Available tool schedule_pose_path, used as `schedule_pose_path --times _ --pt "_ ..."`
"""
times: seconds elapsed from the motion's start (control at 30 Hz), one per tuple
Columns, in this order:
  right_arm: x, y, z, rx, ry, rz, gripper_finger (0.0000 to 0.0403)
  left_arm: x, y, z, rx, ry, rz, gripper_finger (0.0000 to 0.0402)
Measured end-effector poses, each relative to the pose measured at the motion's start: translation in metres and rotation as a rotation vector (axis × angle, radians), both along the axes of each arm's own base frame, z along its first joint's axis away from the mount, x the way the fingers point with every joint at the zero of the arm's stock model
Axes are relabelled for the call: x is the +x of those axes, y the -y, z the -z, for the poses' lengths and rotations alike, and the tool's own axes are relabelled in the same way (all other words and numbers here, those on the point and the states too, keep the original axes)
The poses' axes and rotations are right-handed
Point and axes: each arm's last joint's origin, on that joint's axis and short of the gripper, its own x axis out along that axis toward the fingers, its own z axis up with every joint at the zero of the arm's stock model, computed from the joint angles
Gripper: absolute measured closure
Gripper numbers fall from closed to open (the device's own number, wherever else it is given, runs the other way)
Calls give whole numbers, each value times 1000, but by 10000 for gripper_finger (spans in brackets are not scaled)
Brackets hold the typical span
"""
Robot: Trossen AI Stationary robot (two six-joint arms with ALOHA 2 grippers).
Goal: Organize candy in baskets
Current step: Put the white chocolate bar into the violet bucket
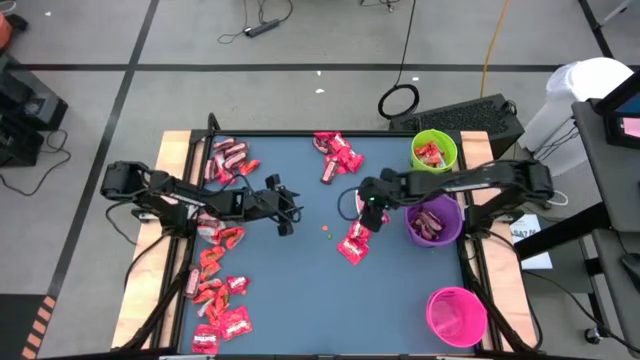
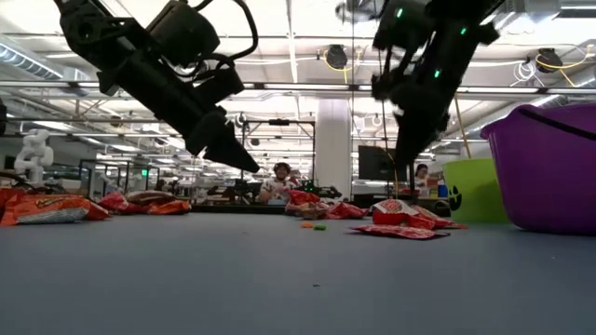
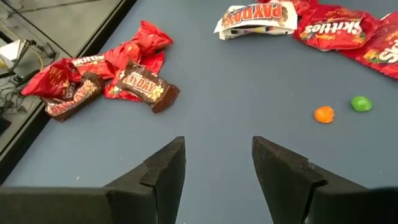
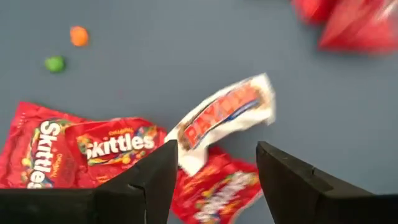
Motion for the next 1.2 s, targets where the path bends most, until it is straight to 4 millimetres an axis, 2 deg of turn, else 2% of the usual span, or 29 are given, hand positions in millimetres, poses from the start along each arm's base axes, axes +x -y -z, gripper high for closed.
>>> schedule_pose_path --times 0.1,0.2,0.4,0.5,0.6,0.73,0.8,1.0,1.2 --pt "7 2 20 72 -60 10 197 1 0 -1 1 10 0 210" --pt "15 4 35 66 -74 4 197 1 0 -1 1 9 0 210" --pt "28 15 56 54 -53 13 200 1 0 -1 1 10 0 210" --pt "30 18 64 46 -78 -15 223 1 0 -1 1 9 0 210" --pt "31 19 64 37 -81 -42 276 1 0 -1 1 10 0 210" --pt "28 18 55 15 -62 -77 368 1 0 -2 5 21 -6 210" --pt "27 17 45 1 -32 -90 392 1 0 -2 6 28 -6 210" --pt "13 8 6 -15 60 -111 389 2 0 -2 6 29 -6 210" --pt "-18 -7 -41 -9 150 -135 399 2 0 -2 6 28 -6 210"
